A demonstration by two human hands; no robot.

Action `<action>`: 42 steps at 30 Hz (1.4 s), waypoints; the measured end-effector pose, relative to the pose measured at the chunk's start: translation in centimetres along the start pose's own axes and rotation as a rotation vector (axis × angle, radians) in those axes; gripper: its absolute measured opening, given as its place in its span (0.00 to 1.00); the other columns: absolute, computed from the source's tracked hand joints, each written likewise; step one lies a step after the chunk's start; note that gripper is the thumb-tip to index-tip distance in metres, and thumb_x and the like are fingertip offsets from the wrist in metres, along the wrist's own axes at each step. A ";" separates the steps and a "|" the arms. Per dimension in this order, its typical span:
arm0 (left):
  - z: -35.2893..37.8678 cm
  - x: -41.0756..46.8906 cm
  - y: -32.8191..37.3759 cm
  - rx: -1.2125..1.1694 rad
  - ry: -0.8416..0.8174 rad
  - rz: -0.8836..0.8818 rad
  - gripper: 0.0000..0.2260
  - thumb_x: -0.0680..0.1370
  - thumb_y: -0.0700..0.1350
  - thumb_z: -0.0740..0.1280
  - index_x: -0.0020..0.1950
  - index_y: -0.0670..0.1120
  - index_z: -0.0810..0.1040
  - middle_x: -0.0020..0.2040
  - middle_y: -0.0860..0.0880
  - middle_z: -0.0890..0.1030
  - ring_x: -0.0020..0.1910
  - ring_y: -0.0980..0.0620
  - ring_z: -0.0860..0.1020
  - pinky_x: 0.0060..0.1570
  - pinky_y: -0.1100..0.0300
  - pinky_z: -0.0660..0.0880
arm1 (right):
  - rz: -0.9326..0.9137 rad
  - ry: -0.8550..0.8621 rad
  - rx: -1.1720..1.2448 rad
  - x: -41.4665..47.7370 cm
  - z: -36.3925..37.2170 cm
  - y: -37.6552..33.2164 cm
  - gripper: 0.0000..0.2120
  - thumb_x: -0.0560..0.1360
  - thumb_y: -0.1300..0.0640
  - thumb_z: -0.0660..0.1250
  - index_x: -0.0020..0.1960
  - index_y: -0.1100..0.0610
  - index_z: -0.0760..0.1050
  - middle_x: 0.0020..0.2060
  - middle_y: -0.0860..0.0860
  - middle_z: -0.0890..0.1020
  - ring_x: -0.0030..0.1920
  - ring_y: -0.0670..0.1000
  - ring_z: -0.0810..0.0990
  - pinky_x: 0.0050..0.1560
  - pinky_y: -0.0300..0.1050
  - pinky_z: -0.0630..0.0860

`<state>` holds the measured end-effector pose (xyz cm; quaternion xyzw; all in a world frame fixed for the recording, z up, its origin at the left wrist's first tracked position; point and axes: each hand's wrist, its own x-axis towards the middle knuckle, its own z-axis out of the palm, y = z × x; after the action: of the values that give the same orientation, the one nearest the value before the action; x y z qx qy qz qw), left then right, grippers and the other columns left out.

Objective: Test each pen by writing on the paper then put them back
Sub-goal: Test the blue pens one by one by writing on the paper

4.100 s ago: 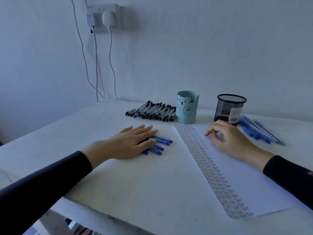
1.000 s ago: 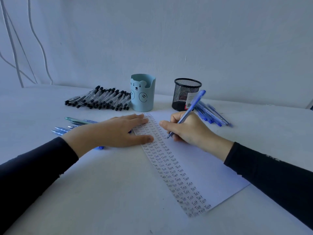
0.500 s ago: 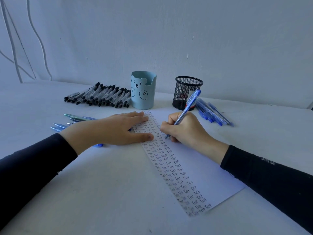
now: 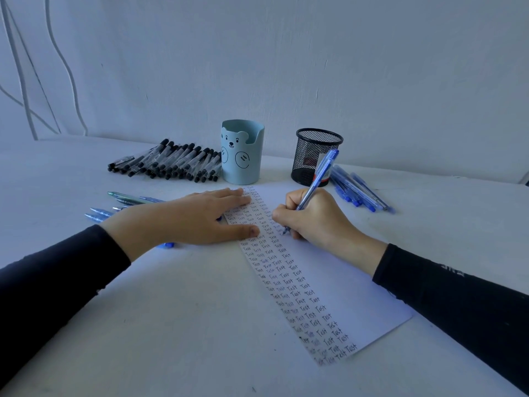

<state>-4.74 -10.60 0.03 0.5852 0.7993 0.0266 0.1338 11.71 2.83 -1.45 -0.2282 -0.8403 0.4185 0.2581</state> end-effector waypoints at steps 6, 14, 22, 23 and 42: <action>0.0 0.0 0.0 0.000 -0.003 0.003 0.43 0.66 0.76 0.51 0.78 0.63 0.50 0.79 0.61 0.48 0.77 0.53 0.53 0.75 0.55 0.50 | 0.005 0.005 0.000 0.0 -0.1 0.1 0.17 0.72 0.62 0.71 0.28 0.61 0.68 0.20 0.49 0.72 0.21 0.46 0.72 0.26 0.37 0.71; 0.1 0.2 -0.4 -0.002 0.000 0.013 0.46 0.63 0.80 0.48 0.78 0.63 0.50 0.79 0.61 0.48 0.77 0.53 0.53 0.75 0.54 0.51 | 0.010 0.008 0.007 0.2 -0.1 0.2 0.15 0.72 0.62 0.71 0.30 0.64 0.69 0.21 0.52 0.72 0.22 0.47 0.72 0.26 0.37 0.72; 0.2 0.2 -0.5 -0.016 -0.001 0.010 0.45 0.63 0.80 0.49 0.78 0.64 0.49 0.79 0.61 0.48 0.77 0.54 0.53 0.76 0.54 0.51 | 0.006 0.036 -0.023 0.2 -0.1 0.3 0.16 0.71 0.62 0.70 0.28 0.63 0.68 0.23 0.57 0.72 0.22 0.48 0.72 0.26 0.37 0.70; 0.2 0.2 -0.4 -0.016 0.000 0.011 0.45 0.63 0.79 0.49 0.78 0.63 0.50 0.79 0.61 0.48 0.77 0.54 0.53 0.76 0.54 0.51 | 0.007 0.038 -0.012 0.2 -0.1 0.4 0.16 0.71 0.62 0.70 0.28 0.62 0.68 0.23 0.56 0.72 0.22 0.48 0.72 0.25 0.37 0.70; 0.1 0.2 -0.3 -0.027 -0.004 -0.003 0.42 0.66 0.77 0.52 0.77 0.64 0.50 0.78 0.64 0.48 0.77 0.55 0.53 0.76 0.55 0.50 | 0.177 -0.112 0.402 1.2 -2.9 -0.6 0.16 0.84 0.47 0.53 0.59 0.55 0.74 0.23 0.51 0.73 0.23 0.50 0.68 0.25 0.41 0.65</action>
<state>-5.04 -10.55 -0.18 0.5822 0.7995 0.0361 0.1433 12.50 4.98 0.84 -0.2212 -0.7297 0.6107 0.2137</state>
